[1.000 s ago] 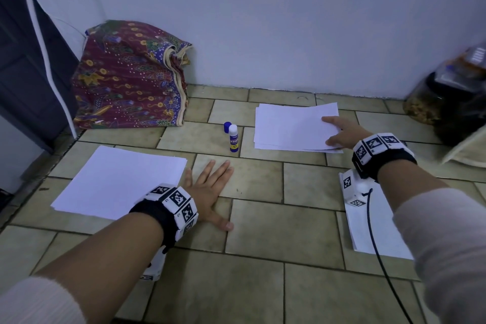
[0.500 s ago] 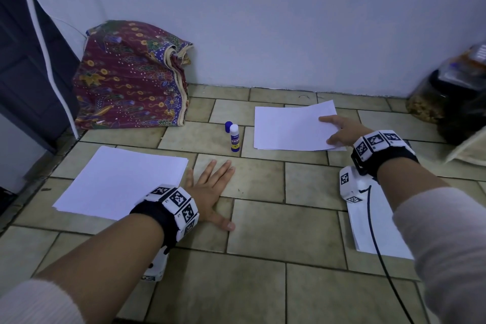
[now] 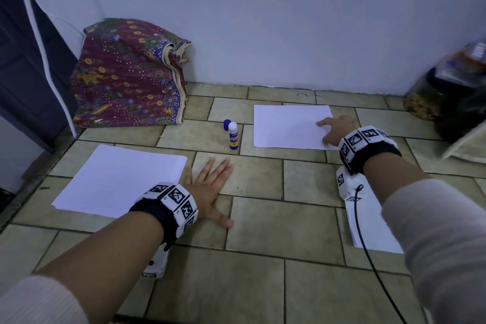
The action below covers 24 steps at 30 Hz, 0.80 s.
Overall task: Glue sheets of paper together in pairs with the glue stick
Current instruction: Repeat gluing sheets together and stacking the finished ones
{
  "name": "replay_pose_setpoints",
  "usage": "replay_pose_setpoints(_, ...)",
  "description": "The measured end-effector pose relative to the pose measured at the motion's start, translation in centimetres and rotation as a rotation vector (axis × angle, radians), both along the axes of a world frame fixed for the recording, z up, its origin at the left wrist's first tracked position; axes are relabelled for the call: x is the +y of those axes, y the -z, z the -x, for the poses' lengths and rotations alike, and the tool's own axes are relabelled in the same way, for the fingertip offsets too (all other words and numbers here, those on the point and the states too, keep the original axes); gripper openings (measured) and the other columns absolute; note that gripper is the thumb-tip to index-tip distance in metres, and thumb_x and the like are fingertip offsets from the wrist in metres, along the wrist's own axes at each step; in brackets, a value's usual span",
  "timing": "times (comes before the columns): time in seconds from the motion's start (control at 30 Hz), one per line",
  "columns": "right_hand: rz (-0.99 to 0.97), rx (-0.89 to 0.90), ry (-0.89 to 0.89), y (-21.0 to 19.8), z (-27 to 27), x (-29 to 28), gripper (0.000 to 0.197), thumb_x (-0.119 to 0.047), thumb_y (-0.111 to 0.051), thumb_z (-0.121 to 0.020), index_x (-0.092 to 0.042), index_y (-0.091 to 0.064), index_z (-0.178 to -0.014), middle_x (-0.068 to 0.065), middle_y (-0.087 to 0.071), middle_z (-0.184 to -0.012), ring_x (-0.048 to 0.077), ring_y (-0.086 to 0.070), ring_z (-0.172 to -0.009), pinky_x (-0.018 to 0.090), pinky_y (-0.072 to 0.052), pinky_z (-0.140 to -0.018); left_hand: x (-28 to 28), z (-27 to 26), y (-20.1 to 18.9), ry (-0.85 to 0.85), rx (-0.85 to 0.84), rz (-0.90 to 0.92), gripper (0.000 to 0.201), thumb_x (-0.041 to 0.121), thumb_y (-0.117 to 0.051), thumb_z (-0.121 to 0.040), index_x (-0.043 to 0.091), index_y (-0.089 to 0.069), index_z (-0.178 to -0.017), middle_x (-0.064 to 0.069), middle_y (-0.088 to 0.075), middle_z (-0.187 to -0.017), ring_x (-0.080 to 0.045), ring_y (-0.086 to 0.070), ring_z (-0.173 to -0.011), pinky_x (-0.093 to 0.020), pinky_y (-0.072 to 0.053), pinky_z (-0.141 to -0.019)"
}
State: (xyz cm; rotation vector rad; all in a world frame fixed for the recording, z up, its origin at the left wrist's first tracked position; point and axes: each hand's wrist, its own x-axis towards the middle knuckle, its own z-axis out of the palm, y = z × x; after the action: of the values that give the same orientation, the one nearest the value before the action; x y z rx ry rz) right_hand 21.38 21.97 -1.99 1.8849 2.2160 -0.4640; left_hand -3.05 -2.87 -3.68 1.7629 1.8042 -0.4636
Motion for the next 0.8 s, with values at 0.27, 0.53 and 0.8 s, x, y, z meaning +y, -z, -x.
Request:
replay_pose_setpoints(0.27,0.081,0.191,-0.106,-4.9,-2.1,-2.6,0.055,-0.031,-0.030,-0.103,-0.015,-0.012,-0.152,0.010,-0.015,-0.158,0.028,-0.020,-0.143,0.039,-0.020,-0.115,0.0,0.0,0.3,0.012,0.044,-0.018,0.143,0.088,-0.055,-0.049,0.025,0.030,-0.145,0.011,0.039,-0.150,-0.017,0.036,-0.138,-0.060,0.012,-0.111)
replay_pose_setpoints(0.53,0.262,-0.148,-0.124,-3.3,-7.7,-15.8,0.130,-0.084,-0.047,-0.064,-0.013,0.023,-0.147,0.011,0.033,-0.152,0.037,0.024,-0.141,0.058,-0.004,-0.115,-0.1,-0.5,0.6,-0.002,0.112,-0.047,0.130,0.075,-0.062,-0.068,0.023,0.028,-0.146,0.009,0.037,-0.151,-0.019,0.031,-0.141,-0.061,0.009,-0.112)
replay_pose_setpoints(0.8,0.233,-0.252,-0.181,0.1,-9.0,-19.5,0.150,-0.074,-0.073,-0.054,-0.017,0.035,-0.141,0.008,0.039,-0.149,0.037,0.026,-0.140,0.061,-0.005,-0.113,0.2,-1.1,1.0,-0.015,0.207,-0.087,0.129,0.077,-0.061,-0.068,0.021,0.023,-0.149,0.008,0.030,-0.155,-0.019,0.021,-0.145,-0.059,-0.004,-0.115)
